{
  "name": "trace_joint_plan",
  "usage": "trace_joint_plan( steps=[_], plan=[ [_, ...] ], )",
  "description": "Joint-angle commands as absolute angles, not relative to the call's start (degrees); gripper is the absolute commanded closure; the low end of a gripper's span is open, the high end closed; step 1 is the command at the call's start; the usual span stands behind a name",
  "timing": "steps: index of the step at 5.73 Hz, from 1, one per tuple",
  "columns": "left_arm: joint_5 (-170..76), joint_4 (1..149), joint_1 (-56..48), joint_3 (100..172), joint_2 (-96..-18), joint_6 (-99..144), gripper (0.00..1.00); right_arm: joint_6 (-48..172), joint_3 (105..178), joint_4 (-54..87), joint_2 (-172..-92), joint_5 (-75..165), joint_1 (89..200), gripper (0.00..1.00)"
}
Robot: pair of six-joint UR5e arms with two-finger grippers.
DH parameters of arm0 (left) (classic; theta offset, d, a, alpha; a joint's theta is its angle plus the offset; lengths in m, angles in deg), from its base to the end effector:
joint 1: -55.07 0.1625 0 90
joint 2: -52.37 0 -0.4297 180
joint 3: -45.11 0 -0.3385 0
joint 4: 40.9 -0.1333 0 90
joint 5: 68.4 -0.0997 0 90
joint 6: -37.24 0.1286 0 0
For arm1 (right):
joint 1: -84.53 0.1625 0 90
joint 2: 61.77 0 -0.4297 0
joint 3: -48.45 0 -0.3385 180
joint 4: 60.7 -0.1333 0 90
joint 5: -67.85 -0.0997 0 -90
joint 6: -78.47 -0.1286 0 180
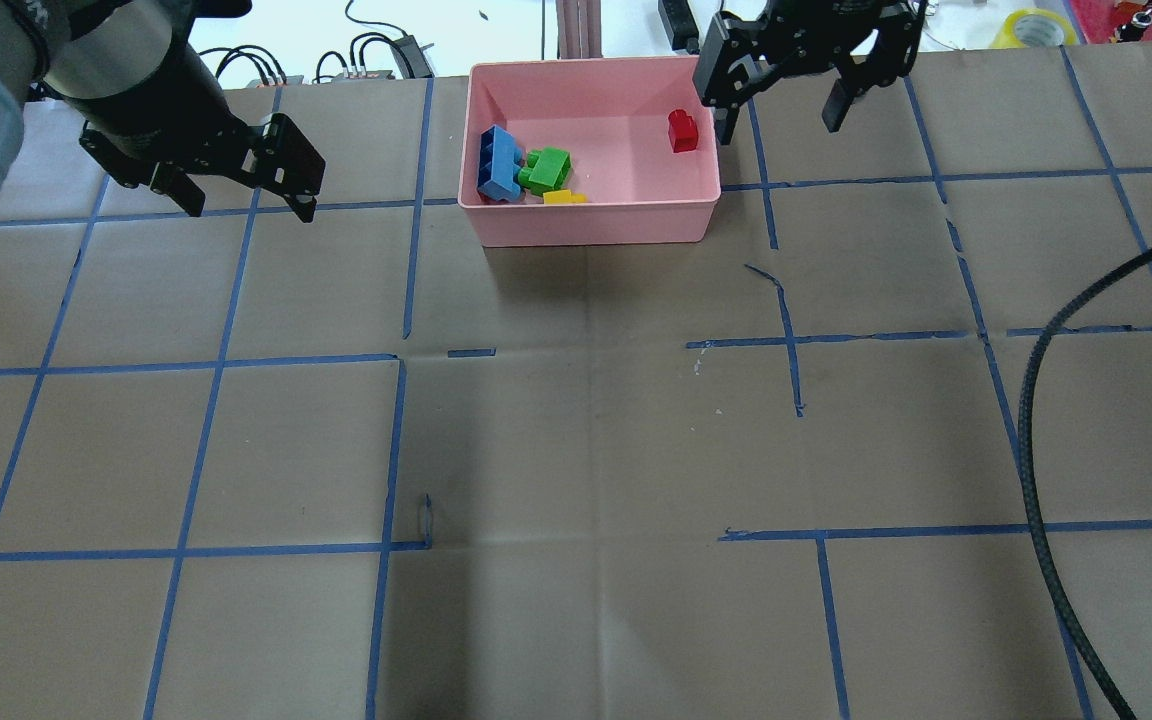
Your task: Put all blocks into box
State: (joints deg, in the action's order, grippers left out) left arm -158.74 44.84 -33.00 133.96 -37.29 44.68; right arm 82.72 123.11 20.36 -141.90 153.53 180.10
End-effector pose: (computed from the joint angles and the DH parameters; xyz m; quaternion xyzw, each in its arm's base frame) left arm -0.1174 -0.4521 0.4830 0.0479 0.9976 -0.0497 0.0071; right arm 0.1911 -0.4861 0.4841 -0.0844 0.9953 0.0307 0.0373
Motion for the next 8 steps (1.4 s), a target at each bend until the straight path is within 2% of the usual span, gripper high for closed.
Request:
trace_joint_plan(
  steps=[1, 2, 8],
  plan=[
    [-158.4, 44.9, -31.5, 134.1, -37.1, 46.0, 0.01, 83.2, 138.3, 20.4, -153.7, 154.9, 180.2, 0.0],
    [-158.3, 44.9, -31.6, 134.4, -36.9, 46.0, 0.01, 83.0, 140.3, 20.8, -155.6, 155.0, 179.8, 0.0],
    [-158.0, 44.8, -31.7, 134.8, -36.8, 45.9, 0.01, 81.8, 141.3, 20.6, -158.0, 155.0, 179.9, 0.0]
  ],
)
